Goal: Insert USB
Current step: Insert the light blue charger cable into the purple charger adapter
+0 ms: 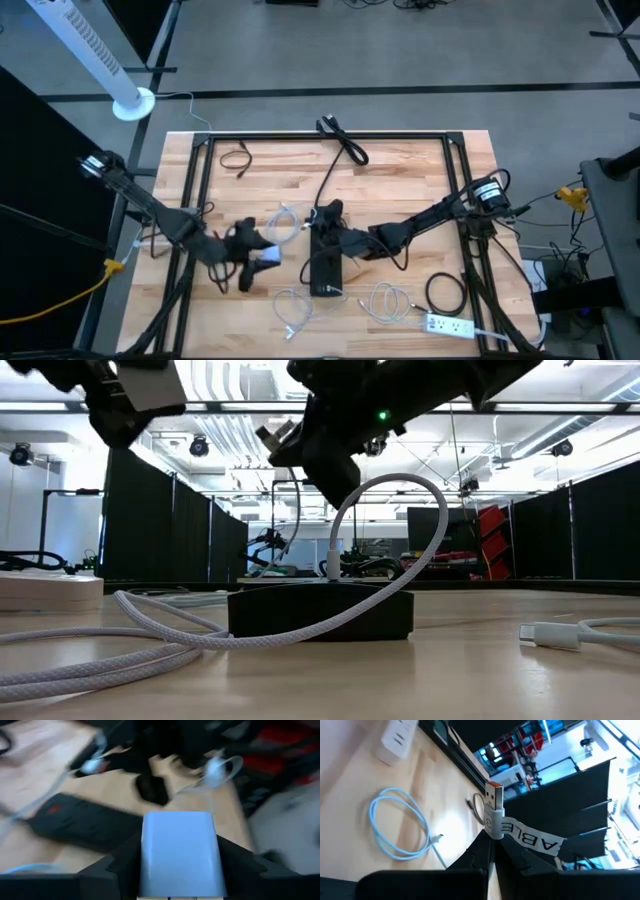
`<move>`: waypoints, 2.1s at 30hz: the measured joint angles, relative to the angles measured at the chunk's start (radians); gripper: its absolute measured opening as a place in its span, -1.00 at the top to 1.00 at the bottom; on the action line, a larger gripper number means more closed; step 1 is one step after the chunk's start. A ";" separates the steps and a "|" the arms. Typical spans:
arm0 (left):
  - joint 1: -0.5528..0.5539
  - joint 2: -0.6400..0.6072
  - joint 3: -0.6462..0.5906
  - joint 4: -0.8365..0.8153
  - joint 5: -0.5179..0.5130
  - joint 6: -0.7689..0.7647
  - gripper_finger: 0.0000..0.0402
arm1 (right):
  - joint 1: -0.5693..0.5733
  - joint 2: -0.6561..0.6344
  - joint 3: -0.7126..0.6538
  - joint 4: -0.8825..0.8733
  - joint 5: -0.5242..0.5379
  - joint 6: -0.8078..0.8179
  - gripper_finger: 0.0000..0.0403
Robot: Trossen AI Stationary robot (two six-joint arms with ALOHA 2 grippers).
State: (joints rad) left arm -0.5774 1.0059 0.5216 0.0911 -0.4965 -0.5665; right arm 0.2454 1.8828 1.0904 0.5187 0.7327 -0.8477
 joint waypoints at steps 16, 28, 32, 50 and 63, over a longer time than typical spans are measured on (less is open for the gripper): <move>0.107 -0.081 -0.230 0.335 0.115 0.714 0.04 | -0.126 0.000 0.010 0.019 -0.318 0.243 1.00; 0.168 -0.070 -0.230 0.319 0.114 0.908 0.04 | -0.155 0.000 0.010 0.021 -0.349 0.325 1.00; 0.206 -0.065 -0.230 0.309 0.043 0.916 0.04 | -0.154 0.000 0.010 0.011 -0.351 0.422 1.00; 0.443 0.250 -0.090 0.065 0.298 0.262 0.04 | -0.157 0.006 0.236 -0.738 -0.484 0.792 1.00; 0.444 0.325 0.085 0.017 0.325 0.321 0.04 | -0.158 0.006 0.247 -0.841 -0.528 0.785 1.00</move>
State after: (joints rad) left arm -0.1337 1.3305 0.6062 0.1077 -0.1715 -0.2457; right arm 0.0871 1.8889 1.3373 -0.3228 0.2052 -0.0628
